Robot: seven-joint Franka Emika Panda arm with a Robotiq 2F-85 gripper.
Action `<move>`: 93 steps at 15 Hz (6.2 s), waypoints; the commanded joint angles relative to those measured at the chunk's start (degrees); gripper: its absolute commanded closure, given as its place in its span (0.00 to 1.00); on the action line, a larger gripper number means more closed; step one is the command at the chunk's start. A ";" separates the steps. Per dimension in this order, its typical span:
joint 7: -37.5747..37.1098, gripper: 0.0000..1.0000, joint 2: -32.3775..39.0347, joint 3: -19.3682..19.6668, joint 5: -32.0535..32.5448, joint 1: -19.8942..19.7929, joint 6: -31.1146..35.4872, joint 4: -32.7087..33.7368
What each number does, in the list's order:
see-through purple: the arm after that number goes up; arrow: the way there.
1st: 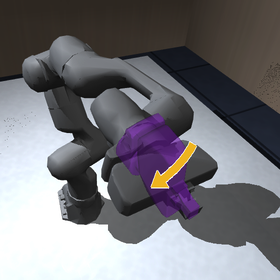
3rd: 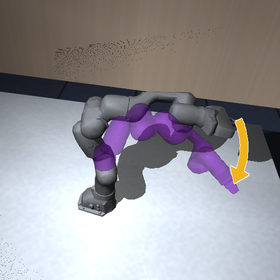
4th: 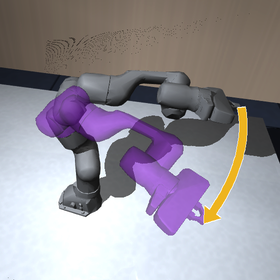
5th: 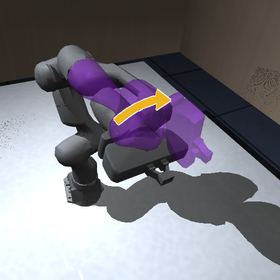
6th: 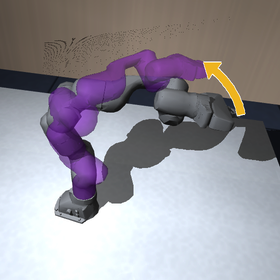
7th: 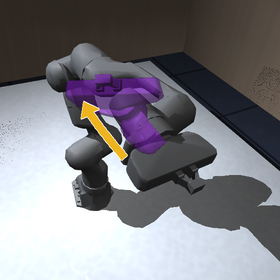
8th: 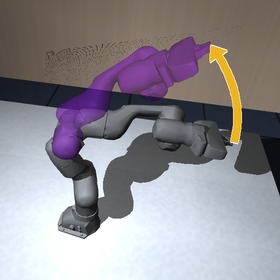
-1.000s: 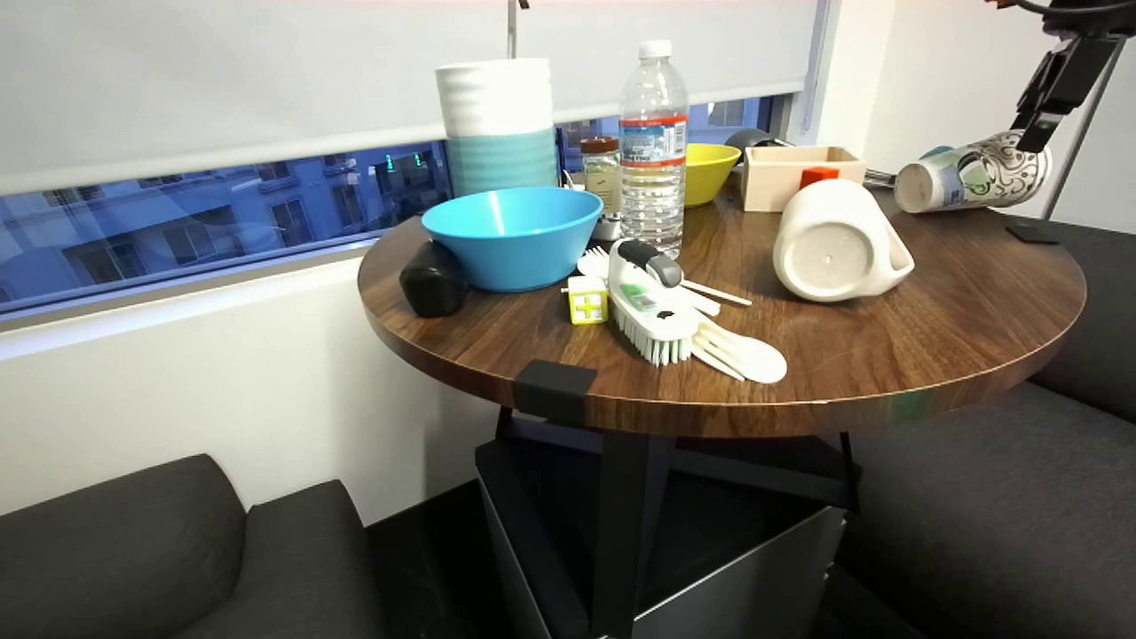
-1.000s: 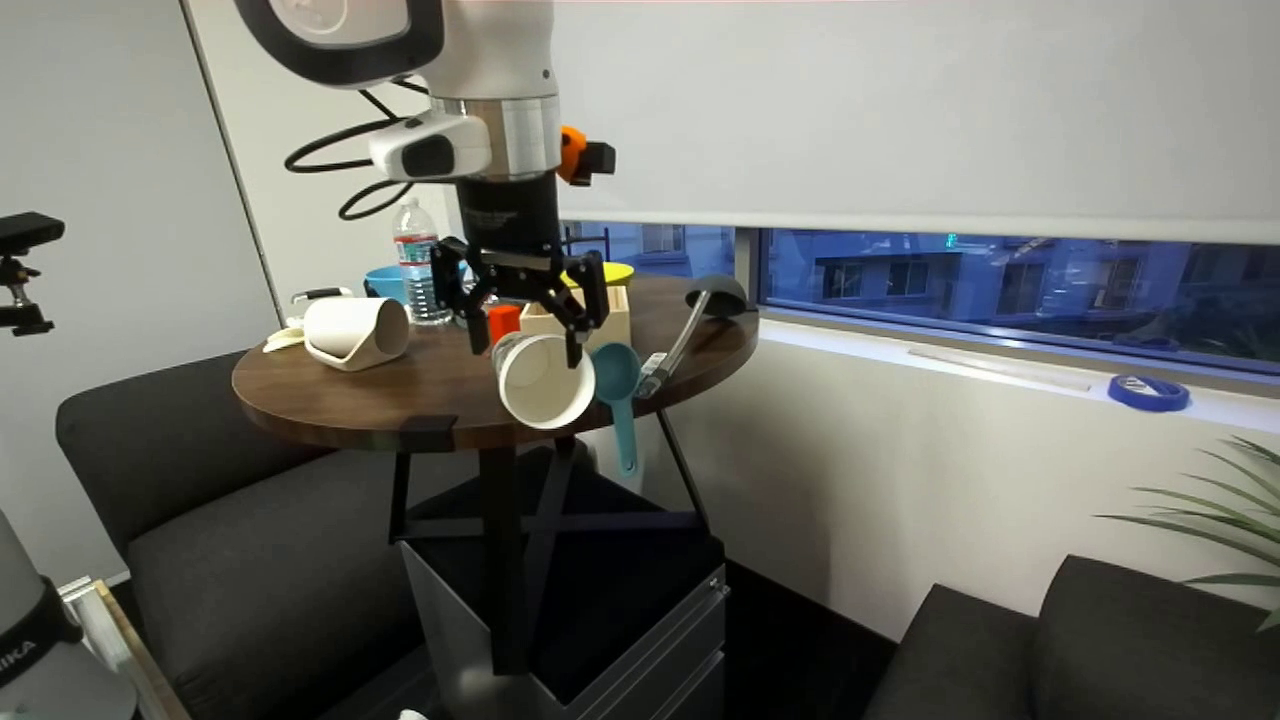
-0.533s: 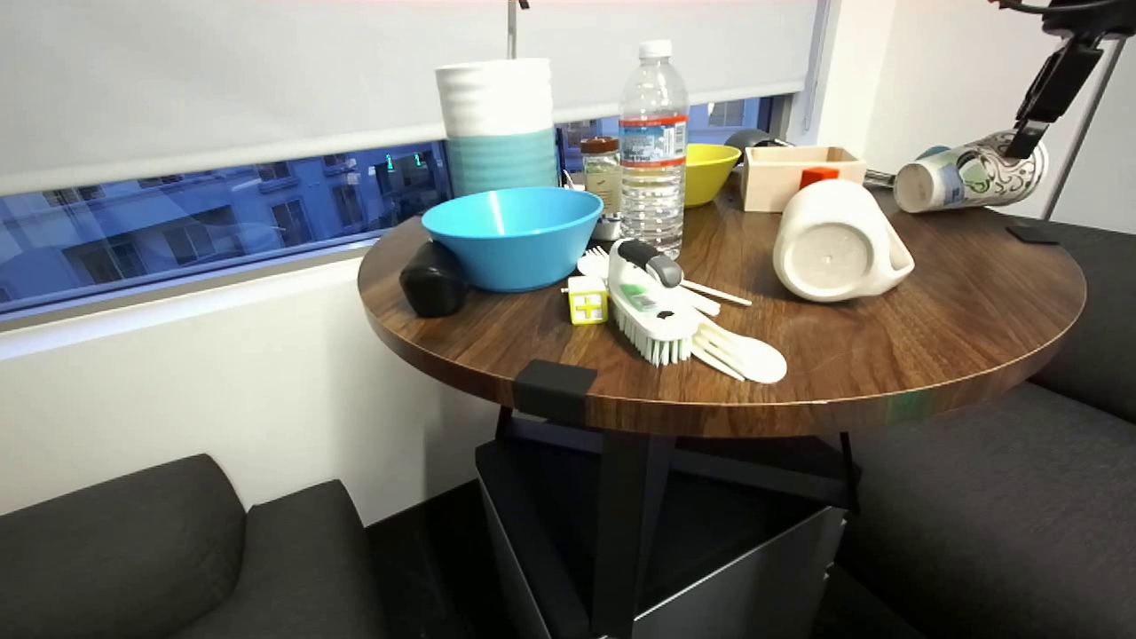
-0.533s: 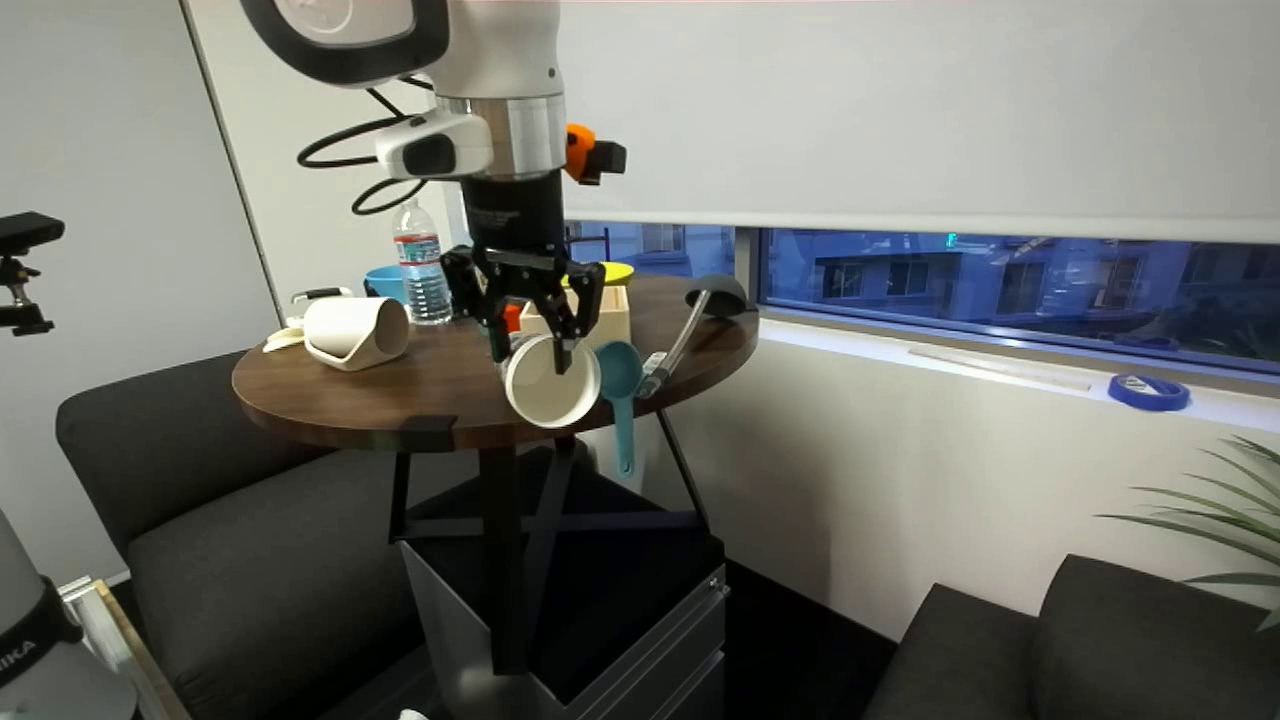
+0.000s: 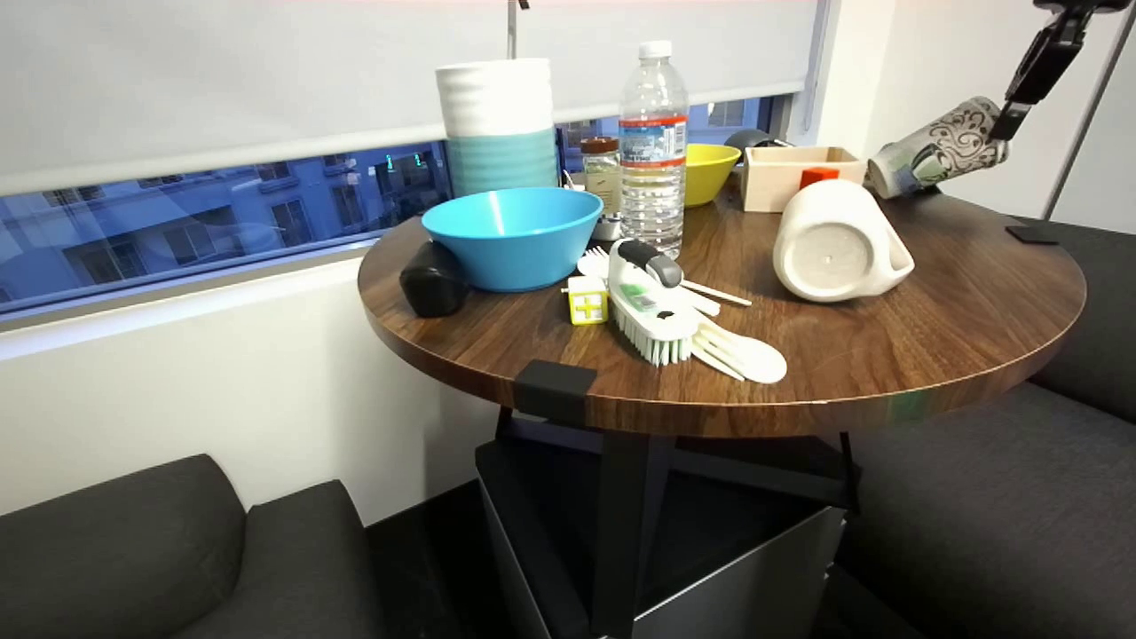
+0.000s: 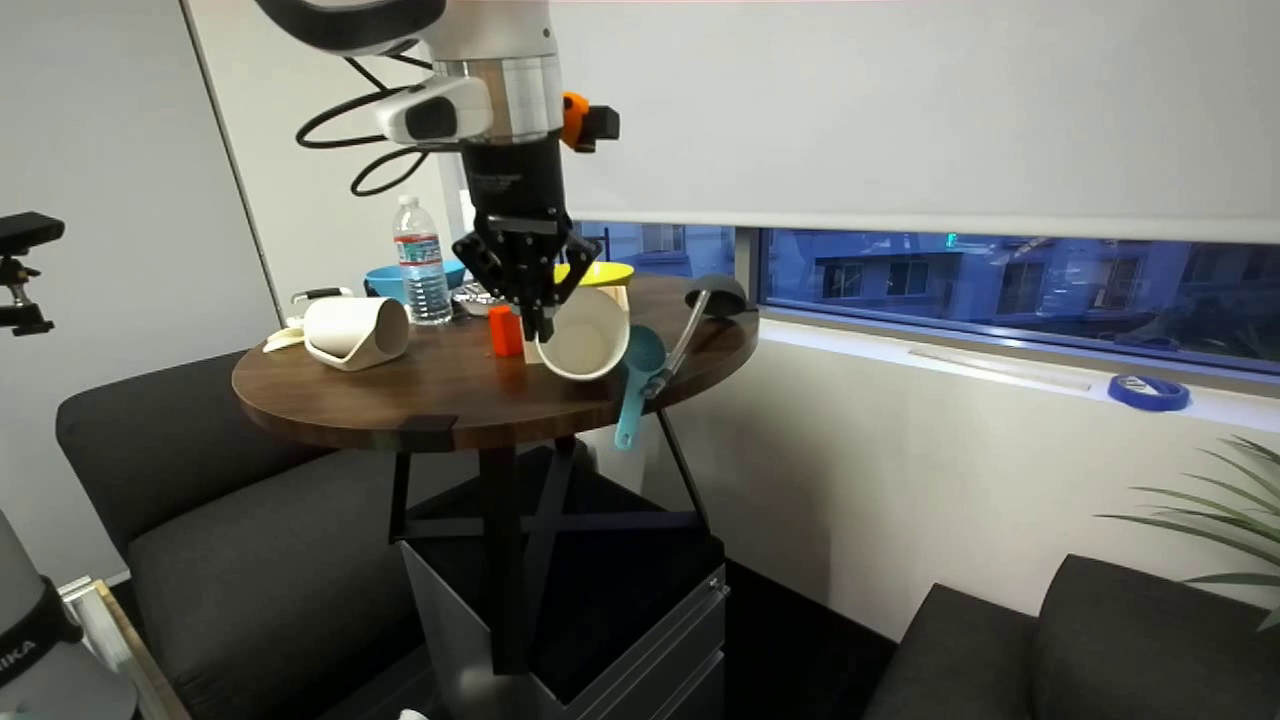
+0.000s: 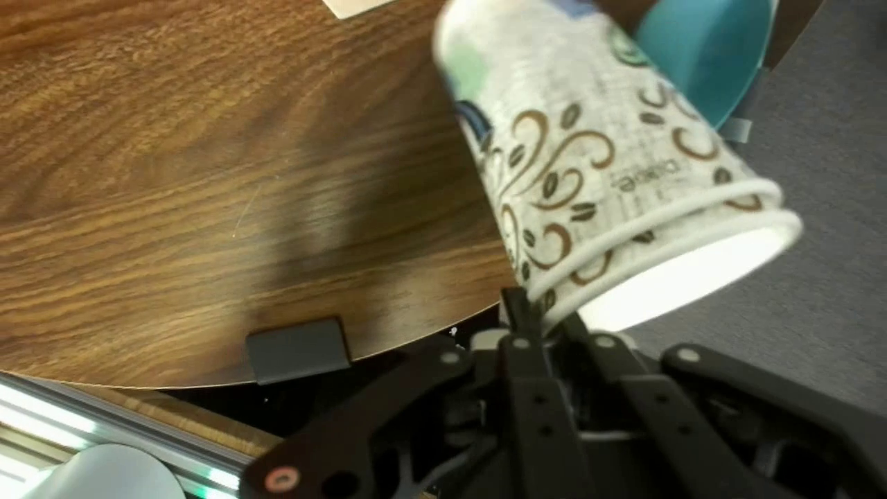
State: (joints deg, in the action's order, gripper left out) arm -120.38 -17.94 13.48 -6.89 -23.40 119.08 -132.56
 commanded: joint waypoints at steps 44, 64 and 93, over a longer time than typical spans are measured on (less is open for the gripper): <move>-5.18 0.52 9.95 -25.37 38.61 23.37 -32.77 12.93; -1.61 0.00 -1.25 -19.37 30.60 24.35 -24.64 8.91; 9.81 0.00 -4.93 -15.22 -5.40 20.04 -12.63 -4.82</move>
State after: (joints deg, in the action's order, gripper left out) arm -108.83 -24.08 -1.29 -10.55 -1.88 107.94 -137.84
